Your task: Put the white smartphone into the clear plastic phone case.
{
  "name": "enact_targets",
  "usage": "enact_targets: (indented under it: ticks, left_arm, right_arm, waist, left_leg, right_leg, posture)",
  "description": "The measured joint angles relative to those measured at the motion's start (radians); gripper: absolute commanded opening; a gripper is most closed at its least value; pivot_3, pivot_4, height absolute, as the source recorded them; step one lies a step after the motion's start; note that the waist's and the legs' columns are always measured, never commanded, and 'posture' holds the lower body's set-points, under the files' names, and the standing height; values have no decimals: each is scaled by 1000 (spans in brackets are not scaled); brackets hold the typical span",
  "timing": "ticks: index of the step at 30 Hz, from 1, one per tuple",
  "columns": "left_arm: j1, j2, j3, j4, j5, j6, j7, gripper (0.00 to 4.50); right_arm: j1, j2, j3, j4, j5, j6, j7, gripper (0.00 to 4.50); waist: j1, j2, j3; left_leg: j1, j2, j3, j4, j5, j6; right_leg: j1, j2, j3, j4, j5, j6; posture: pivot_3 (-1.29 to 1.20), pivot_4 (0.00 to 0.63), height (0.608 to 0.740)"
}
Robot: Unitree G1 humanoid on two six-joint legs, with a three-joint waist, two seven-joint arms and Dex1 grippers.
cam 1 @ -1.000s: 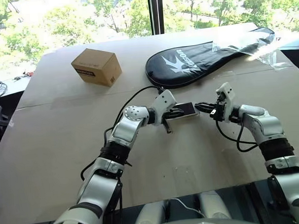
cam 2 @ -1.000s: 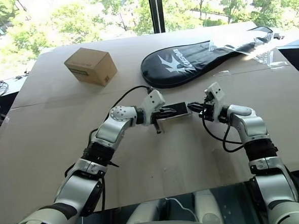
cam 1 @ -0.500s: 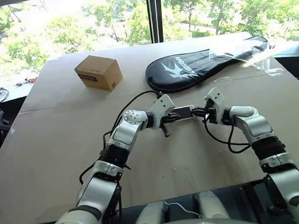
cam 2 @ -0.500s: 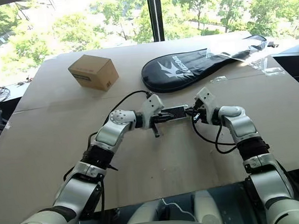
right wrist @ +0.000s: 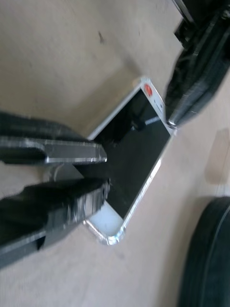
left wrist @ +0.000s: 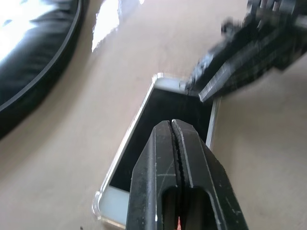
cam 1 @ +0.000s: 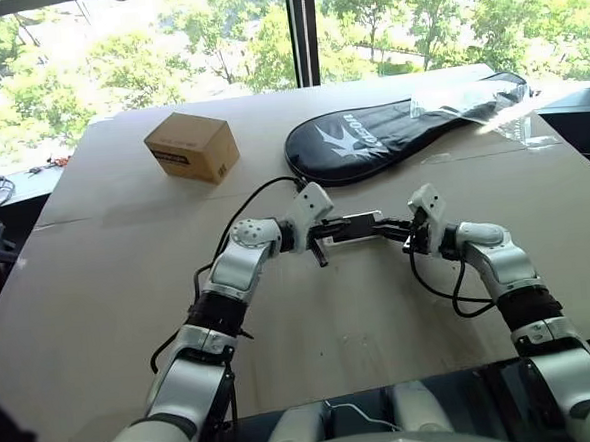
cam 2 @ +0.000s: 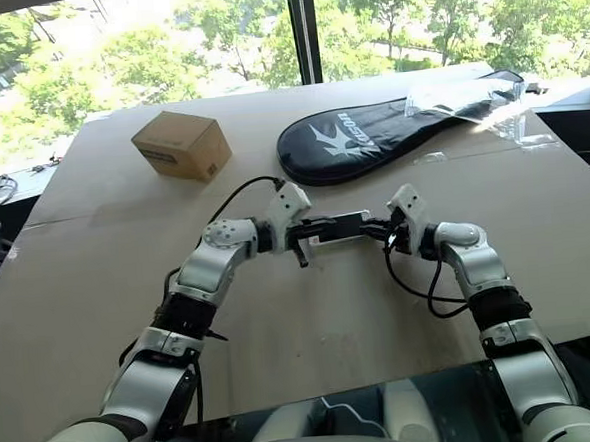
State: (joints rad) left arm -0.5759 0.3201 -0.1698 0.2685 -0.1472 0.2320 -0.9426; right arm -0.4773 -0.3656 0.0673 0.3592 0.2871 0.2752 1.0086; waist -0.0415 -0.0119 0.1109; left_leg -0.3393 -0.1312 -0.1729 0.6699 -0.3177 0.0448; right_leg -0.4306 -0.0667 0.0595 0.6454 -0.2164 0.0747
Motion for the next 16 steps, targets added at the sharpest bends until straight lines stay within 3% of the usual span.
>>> enact_targets:
  ticks: [2, 3, 5, 7, 11, 16]
  left_arm:
    - [28, 45, 29, -49, -37, -4, -32, 2486]
    - [36, 57, 42, -57, -43, -6, -38, 2761]
    - [73, 113, 75, -96, -79, -4, -72, 3855]
    - [129, 191, 115, -135, -104, -1, -108, 4453]
    - [276, 295, 201, -172, -132, -25, -138, 4453]
    - [441, 370, 257, -274, -154, -20, -143, 4453]
  right_arm:
    - [19, -37, -26, -78, 48, 38, 24, 3287]
    - [20, -47, -41, -95, 58, 44, 27, 3534]
    - [25, -101, -88, -157, 100, 71, 38, 4492]
    - [43, -196, -123, -195, 114, 69, 78, 4500]
    - [145, -335, -169, -188, 113, 12, 172, 4500]
    - [292, -384, -240, -182, 165, -2, 252, 4500]
  waist:
    - [-2, 2, 1]
    - [-2, 3, 2]
    - [-2, 6, 4]
    - [3, 7, 4]
    - [15, 8, 5]
    - [33, 12, 11]
  left_leg:
    - [-15, -1, 0, 3, 0, 0]
    - [-17, -1, 0, 4, 0, 0]
    - [-22, -1, -1, 5, 0, 0]
    - [-22, -1, -2, 4, 0, 0]
    - [-21, -1, -3, 2, 0, 0]
    - [-21, -1, -2, 3, 0, 0]
  right_leg:
    - [-15, -2, -4, 2, 0, -1]
    - [-17, -4, -7, 2, 1, -1]
    - [-20, -4, -10, 1, 1, -2]
    - [-19, -4, -12, -1, 1, -2]
    - [-18, -4, -12, -2, 1, -2]
    - [-17, -5, -12, -2, 2, -3]
  posture:
    - [0, 150, 740]
    - [0, 150, 740]
    - [0, 150, 740]
    - [0, 150, 740]
    - [0, 150, 740]
    - [0, 150, 740]
